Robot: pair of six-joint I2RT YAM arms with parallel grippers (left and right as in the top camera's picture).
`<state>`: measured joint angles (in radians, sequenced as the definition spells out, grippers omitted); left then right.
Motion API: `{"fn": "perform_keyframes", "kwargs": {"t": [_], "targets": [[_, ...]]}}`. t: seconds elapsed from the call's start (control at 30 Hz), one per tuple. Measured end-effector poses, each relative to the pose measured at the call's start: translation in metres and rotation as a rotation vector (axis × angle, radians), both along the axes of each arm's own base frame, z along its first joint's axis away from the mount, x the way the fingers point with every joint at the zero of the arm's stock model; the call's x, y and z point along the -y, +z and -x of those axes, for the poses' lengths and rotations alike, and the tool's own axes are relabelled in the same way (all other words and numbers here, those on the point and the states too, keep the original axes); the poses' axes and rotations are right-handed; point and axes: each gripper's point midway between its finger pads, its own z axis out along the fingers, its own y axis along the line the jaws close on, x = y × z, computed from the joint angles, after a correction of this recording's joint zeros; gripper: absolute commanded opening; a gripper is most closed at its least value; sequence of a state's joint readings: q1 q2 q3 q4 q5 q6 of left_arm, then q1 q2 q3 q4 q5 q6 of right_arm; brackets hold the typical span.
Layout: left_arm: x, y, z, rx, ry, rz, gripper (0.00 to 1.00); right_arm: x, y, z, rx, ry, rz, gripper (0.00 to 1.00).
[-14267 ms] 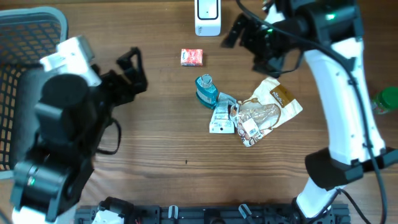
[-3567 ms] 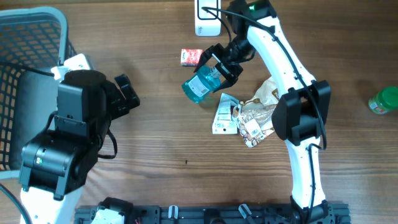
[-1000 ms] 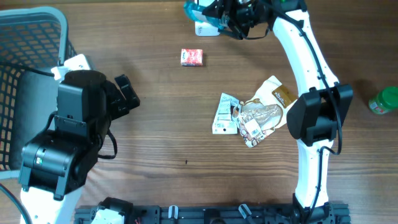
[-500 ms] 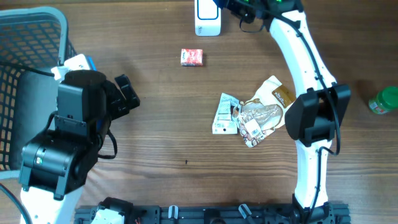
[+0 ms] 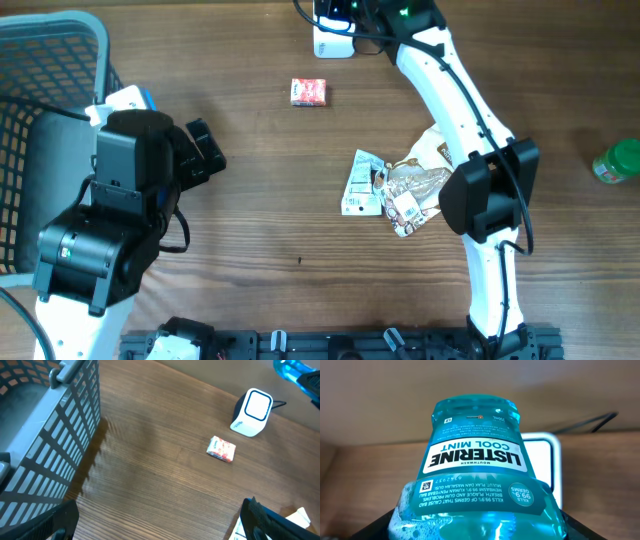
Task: Scan the item barcode
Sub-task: 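Hold the bottle's label facing the scanner with the right gripper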
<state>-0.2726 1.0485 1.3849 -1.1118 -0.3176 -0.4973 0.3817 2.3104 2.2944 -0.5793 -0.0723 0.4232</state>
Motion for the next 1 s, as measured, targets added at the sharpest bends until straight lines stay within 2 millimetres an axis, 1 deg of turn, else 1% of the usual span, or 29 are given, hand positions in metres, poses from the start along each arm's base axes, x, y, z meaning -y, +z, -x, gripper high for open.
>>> {"fn": "perform_keyframes", "kwargs": {"t": [0.17, 0.33, 0.43, 0.57, 0.8, 1.0], "targets": [[0.000, 0.000, 0.000, 0.000, 0.000, 0.000, 1.00, 0.007, 0.008, -0.009, 0.053, -0.008, 0.027, 0.64], [0.000, 0.000, 0.000, 0.000, 0.000, 0.000, 1.00, 0.005, 0.010, -0.017, 0.103, 0.008, 0.042, 0.63], [0.000, 0.000, 0.000, 0.000, 0.000, 0.000, 1.00, -0.001, 0.000, -0.021, 0.117, 0.049, 0.060, 0.63], [0.000, 0.000, 0.000, 0.000, 0.000, 0.000, 1.00, -0.008, -0.015, -0.020, 0.104, 0.110, 0.075, 0.63], [0.000, 0.000, 0.000, 0.000, 0.000, 0.000, 1.00, -0.028, -0.032, -0.012, 0.117, 0.276, 0.102, 0.62], [0.000, 0.000, 0.000, 0.000, 0.000, 0.000, 1.00, -0.036, -0.053, -0.006, 0.110, 0.399, 0.121, 0.63]]}}
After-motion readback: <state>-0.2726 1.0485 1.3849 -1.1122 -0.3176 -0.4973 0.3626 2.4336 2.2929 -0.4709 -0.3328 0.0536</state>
